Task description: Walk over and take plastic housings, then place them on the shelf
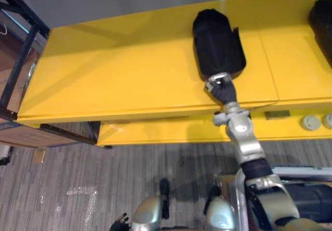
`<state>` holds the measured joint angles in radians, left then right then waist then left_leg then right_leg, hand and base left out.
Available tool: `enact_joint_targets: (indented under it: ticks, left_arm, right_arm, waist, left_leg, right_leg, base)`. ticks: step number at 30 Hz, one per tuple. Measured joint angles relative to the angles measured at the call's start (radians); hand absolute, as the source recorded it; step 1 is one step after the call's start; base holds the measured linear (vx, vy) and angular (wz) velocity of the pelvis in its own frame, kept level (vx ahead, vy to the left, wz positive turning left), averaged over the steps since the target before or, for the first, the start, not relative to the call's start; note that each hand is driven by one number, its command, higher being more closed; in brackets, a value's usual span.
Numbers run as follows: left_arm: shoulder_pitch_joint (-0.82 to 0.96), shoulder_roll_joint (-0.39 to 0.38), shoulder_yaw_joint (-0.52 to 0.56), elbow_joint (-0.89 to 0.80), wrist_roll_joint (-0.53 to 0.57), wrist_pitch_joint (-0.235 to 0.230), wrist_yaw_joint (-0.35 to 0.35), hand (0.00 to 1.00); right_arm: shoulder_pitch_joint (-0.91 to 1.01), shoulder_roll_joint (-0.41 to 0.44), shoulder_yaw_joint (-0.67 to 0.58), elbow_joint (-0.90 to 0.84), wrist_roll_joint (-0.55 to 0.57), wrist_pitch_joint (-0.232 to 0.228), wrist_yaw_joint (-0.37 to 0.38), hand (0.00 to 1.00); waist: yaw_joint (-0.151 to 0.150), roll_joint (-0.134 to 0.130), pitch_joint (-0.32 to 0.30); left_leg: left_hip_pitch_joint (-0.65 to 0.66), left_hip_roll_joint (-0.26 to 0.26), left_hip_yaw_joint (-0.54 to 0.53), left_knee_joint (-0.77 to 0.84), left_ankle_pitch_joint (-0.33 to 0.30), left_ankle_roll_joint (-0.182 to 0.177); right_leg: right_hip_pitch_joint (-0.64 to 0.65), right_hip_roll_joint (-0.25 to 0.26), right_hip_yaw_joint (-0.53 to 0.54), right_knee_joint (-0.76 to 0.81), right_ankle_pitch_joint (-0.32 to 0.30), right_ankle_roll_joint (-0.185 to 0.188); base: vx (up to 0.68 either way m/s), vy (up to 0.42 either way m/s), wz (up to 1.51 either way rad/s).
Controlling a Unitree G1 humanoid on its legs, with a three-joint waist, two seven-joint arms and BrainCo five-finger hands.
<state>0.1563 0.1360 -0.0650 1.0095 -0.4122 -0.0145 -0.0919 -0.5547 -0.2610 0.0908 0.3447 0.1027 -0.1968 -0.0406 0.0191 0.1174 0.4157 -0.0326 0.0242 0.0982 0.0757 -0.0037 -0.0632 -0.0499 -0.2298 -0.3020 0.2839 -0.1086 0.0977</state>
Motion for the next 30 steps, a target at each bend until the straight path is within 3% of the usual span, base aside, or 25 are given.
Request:
enact_joint_targets:
  ticks: [8, 9, 11, 13, 16, 21, 25, 30]
  left_arm:
    - [-0.001, 0.002, -0.017, 0.001, 0.0, 0.0, 0.003, 0.0]
    - [-0.002, 0.002, -0.017, 0.001, 0.0, 0.0, 0.003, 0.0]
    - [-0.003, 0.002, -0.017, 0.002, -0.001, 0.0, 0.005, 0.0]
    - [-0.004, 0.002, -0.017, 0.003, -0.001, -0.001, 0.008, 0.0]
    - [-0.004, 0.002, -0.018, 0.008, -0.002, -0.007, 0.011, 0.0]
    - [0.001, 0.003, -0.016, 0.021, -0.002, -0.031, 0.012, 0.0]
    - [0.0, 0.005, -0.016, 0.022, -0.003, -0.031, 0.012, 0.0]
    - [0.001, 0.008, -0.016, 0.021, -0.004, -0.031, 0.012, 0.0]
  right_arm:
    - [-0.004, 0.001, 0.008, 0.005, -0.02, -0.027, 0.025, 1.0]
    - [0.017, 0.004, 0.009, -0.055, -0.019, -0.038, 0.023, 0.0]
    - [0.097, 0.02, 0.007, -0.297, -0.02, -0.112, -0.002, 0.0]
    - [0.142, 0.029, -0.013, -0.48, -0.02, -0.15, -0.028, 0.0]
    - [0.186, 0.032, -0.136, -0.63, -0.021, -0.16, -0.105, 0.0]
    - [0.238, 0.024, -0.311, -0.659, -0.017, -0.16, -0.226, 0.0]
    - [0.27, -0.004, -0.356, -0.663, 0.059, -0.108, -0.238, 0.0]
    - [0.262, -0.031, -0.343, -0.521, 0.187, 0.02, -0.104, 0.0]
  waist:
    - [-0.001, 0.007, -0.004]
    - [-0.001, 0.007, -0.005]
    - [-0.004, 0.007, -0.005]
    - [-0.006, 0.007, -0.005]
    - [-0.01, 0.006, -0.005]
    - [-0.035, -0.012, 0.004]
    - [-0.053, -0.027, 0.006]
    - [-0.058, -0.032, 0.006]
  left_leg:
    - [0.0, 0.001, 0.004, -0.008, 0.0, -0.001]
    - [0.0, 0.002, 0.005, -0.012, 0.001, -0.001]
    - [0.0, 0.004, 0.011, -0.013, 0.0, -0.002]
    - [0.006, 0.003, 0.022, -0.011, 0.0, -0.002]
    - [0.014, 0.005, 0.044, -0.012, -0.001, -0.003]
    - [0.013, 0.02, 0.08, -0.012, -0.012, -0.004]
    - [0.016, 0.028, 0.103, -0.012, -0.016, -0.003]
    - [0.016, 0.028, 0.102, -0.01, -0.016, -0.002]
  right_leg:
    - [-0.003, 0.001, 0.002, -0.003, 0.001, 0.001]
    - [-0.003, 0.002, 0.002, -0.007, 0.002, 0.001]
    - [-0.003, 0.005, 0.003, -0.017, 0.005, 0.003]
    - [-0.001, 0.004, 0.006, -0.021, 0.007, 0.004]
    - [0.008, 0.007, 0.01, -0.037, 0.014, 0.004]
    - [0.014, 0.03, 0.039, -0.08, 0.04, 0.003]
    - [0.01, 0.041, 0.06, -0.094, 0.05, 0.002]
    - [0.011, 0.042, 0.06, -0.096, 0.051, 0.002]
  base:
    - [0.0, 0.0, 0.0]
    - [0.0, 0.0, 0.0]
    - [0.0, 0.0, 0.0]
    - [0.03, 0.005, -0.04]
    - [0.03, 0.012, -0.07]
    - [-0.02, 0.008, -0.21]
    - [-0.01, -0.001, -0.16]
    - [0.0, 0.0, 0.0]
